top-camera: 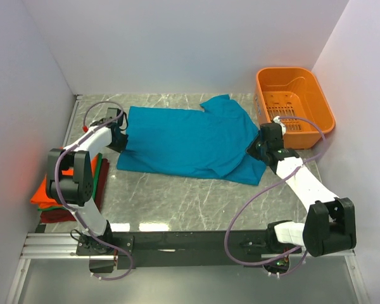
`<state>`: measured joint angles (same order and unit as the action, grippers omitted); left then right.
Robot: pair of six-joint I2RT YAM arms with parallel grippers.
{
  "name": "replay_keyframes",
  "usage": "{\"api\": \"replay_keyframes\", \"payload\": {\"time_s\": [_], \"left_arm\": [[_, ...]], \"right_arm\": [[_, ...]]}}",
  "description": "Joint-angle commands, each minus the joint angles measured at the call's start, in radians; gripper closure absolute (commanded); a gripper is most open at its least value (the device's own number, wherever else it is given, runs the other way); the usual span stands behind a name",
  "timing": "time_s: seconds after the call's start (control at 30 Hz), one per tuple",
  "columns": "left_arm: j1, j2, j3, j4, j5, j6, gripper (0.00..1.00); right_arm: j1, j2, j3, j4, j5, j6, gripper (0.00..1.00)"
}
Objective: Fold and stack the t-shirts
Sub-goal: Fold the tshirt
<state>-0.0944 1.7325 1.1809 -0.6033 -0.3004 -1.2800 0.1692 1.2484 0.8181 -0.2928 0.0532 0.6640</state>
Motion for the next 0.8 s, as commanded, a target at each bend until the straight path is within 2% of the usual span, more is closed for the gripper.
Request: {"api": "replay_keyframes", "payload": {"time_s": [0.0,0.43,0.77], "left_arm": [[-0.004,0.002,0.055,0.005,-0.011,-0.021,0.99],[-0.004,0.027,0.105,-0.012,-0.025,-0.018,0.99],[-0.002,0.053,0.121,-0.015,-0.02,-0.012,0.99]], "right_arm": [[-0.025,0.014,0.036,0.052,0.042,-0.004,1.0],[-0.103,-0.052,-0.071,0.115,0.033,0.026,1.0],[-0.125,-0.018,-0.083,0.136,-0.018,0.028,1.0]]}}
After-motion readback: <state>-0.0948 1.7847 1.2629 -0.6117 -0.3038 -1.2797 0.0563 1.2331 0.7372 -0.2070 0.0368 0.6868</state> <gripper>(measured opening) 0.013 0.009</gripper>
